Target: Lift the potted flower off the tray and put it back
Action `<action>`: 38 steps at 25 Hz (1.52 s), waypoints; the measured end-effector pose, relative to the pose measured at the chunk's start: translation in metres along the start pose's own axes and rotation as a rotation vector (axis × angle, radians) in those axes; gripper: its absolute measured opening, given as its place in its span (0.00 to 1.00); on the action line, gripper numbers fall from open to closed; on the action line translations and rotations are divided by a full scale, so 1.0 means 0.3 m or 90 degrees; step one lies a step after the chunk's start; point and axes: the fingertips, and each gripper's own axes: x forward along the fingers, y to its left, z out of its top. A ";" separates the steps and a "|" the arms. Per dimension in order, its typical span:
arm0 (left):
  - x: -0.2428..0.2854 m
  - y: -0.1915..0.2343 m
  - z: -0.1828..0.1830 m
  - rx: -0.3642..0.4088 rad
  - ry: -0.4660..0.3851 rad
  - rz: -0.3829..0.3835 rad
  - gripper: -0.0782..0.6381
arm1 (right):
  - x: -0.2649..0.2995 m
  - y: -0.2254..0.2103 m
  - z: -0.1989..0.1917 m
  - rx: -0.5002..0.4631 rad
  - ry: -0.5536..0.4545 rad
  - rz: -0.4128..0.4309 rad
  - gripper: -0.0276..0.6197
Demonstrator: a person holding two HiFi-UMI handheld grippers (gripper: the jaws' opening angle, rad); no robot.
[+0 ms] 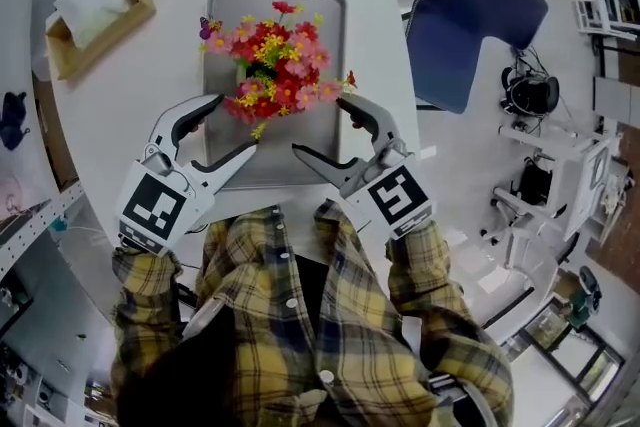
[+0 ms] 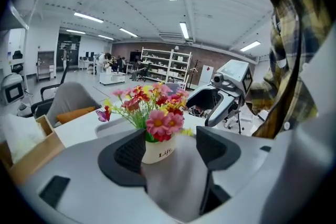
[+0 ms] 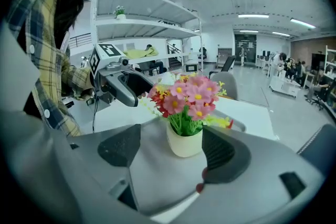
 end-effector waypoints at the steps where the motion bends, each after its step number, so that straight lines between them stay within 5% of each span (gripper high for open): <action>1: -0.019 -0.012 0.025 0.006 -0.001 0.004 0.54 | -0.022 0.007 0.027 0.001 -0.008 0.000 0.61; 8: -0.176 -0.180 0.248 0.013 -0.069 0.032 0.51 | -0.239 0.106 0.246 -0.047 -0.071 -0.010 0.55; 11: -0.216 -0.206 0.329 -0.030 -0.120 0.048 0.46 | -0.275 0.116 0.356 -0.059 -0.128 -0.030 0.43; 16: -0.270 -0.221 0.410 -0.017 -0.183 0.097 0.36 | -0.299 0.143 0.475 -0.067 -0.193 -0.037 0.28; 27: -0.305 -0.251 0.472 -0.015 -0.225 0.141 0.18 | -0.335 0.199 0.557 -0.054 -0.235 -0.034 0.04; 38: -0.299 -0.264 0.506 -0.015 -0.237 0.139 0.12 | -0.338 0.216 0.557 -0.056 -0.219 -0.002 0.04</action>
